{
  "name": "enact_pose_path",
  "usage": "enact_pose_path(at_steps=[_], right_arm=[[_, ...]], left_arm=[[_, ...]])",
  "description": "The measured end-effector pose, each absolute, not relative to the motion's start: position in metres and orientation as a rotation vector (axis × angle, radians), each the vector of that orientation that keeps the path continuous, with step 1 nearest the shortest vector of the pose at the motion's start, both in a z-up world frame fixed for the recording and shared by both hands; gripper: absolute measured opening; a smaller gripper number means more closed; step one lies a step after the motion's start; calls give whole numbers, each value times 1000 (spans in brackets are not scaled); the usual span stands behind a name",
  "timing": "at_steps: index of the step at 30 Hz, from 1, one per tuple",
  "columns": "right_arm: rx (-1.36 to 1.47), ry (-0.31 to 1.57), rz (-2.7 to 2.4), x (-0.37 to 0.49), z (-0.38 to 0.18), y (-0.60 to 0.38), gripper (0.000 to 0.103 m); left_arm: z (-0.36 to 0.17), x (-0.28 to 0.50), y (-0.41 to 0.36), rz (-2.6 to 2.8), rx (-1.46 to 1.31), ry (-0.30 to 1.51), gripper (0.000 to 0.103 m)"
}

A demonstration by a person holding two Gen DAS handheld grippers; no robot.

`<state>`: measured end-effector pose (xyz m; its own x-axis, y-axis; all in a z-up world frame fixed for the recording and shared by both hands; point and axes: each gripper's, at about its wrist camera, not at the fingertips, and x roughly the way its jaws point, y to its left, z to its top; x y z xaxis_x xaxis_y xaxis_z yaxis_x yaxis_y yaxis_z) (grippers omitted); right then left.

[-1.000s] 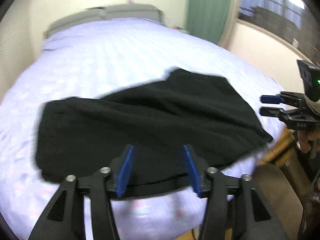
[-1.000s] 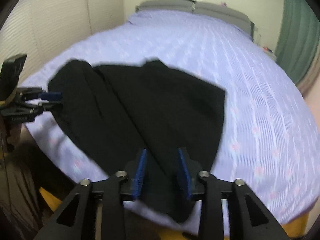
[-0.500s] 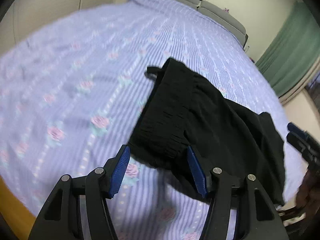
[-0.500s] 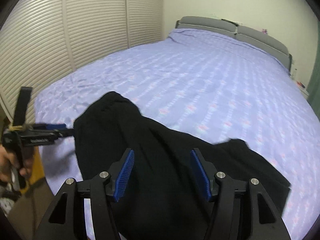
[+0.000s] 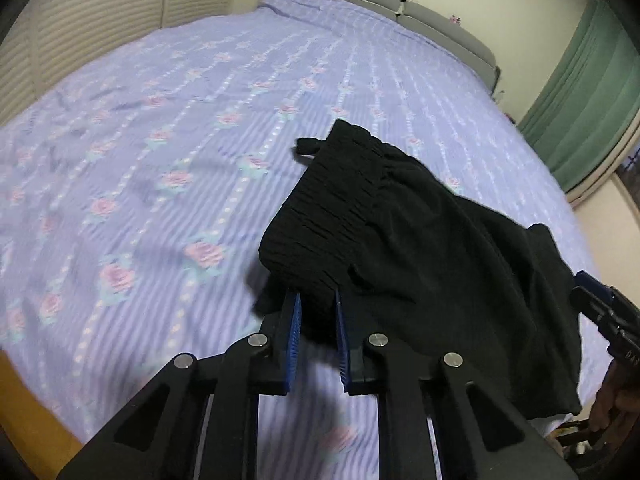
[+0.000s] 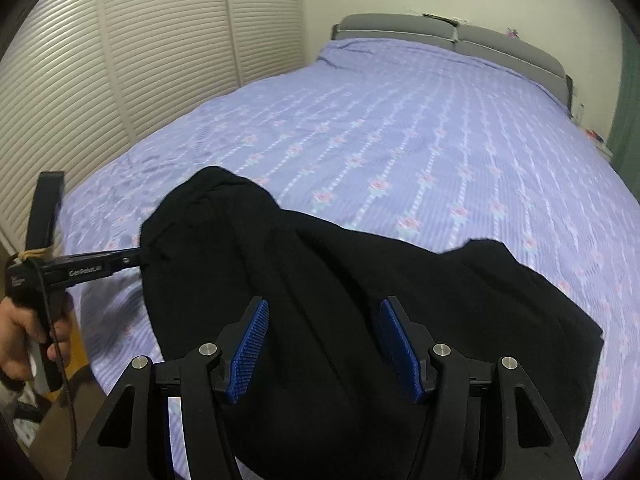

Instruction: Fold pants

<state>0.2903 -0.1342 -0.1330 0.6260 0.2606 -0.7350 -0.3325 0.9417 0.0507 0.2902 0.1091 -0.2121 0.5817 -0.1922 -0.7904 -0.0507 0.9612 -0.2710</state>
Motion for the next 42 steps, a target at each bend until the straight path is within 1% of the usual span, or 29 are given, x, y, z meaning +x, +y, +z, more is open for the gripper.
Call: enact_pose_path(at_steps=[4, 8, 11, 13, 17, 19, 20, 21, 22, 24, 30, 33, 35, 36, 37, 38, 39, 42], right_arm=[[-101, 826, 331, 285, -133, -137, 59], [-134, 825, 331, 282, -138, -132, 59], [-154, 831, 319, 282, -143, -130, 59], [-136, 835, 311, 283, -142, -137, 59], [-126, 834, 261, 288, -135, -160, 59], [-126, 832, 230, 294, -129, -177, 60], [-123, 834, 219, 298, -127, -186, 60], [-121, 841, 211, 303, -125, -195, 61], [-119, 852, 215, 310, -122, -206, 65], [-117, 870, 246, 327, -118, -222, 68], [-140, 1001, 347, 396, -124, -253, 68], [-58, 1102, 428, 432, -138, -265, 67], [-3, 1175, 466, 449, -151, -269, 61], [16, 1224, 474, 458, -161, -270, 54], [34, 1270, 476, 465, -170, -271, 41], [50, 1287, 485, 469, -178, -271, 30], [61, 1294, 502, 471, -182, -270, 13], [66, 1261, 535, 472, -185, -269, 5]], left_arm=[[-215, 272, 117, -42, -286, 978, 17], [-235, 270, 116, -33, -274, 1029, 17], [-222, 269, 116, -45, -269, 1007, 18], [-204, 265, 115, -49, -230, 975, 19], [-170, 260, 99, -37, -116, 908, 23], [-156, 264, 86, -59, -93, 884, 33], [-151, 269, 80, -71, -91, 877, 35], [-146, 274, 70, -78, -77, 870, 40], [-144, 280, 65, -79, -65, 870, 42], [-140, 294, 48, -88, -51, 865, 42], [-137, 326, 8, -102, -113, 856, 42], [-144, 340, -7, -96, -104, 857, 44], [-148, 347, -12, -91, -114, 867, 45], [-150, 350, -13, -89, -118, 872, 45], [-153, 353, -14, -84, -120, 876, 45], [-155, 354, -15, -80, -120, 878, 45], [-157, 355, -15, -78, -120, 882, 45], [-162, 359, -16, -74, -121, 886, 45]])
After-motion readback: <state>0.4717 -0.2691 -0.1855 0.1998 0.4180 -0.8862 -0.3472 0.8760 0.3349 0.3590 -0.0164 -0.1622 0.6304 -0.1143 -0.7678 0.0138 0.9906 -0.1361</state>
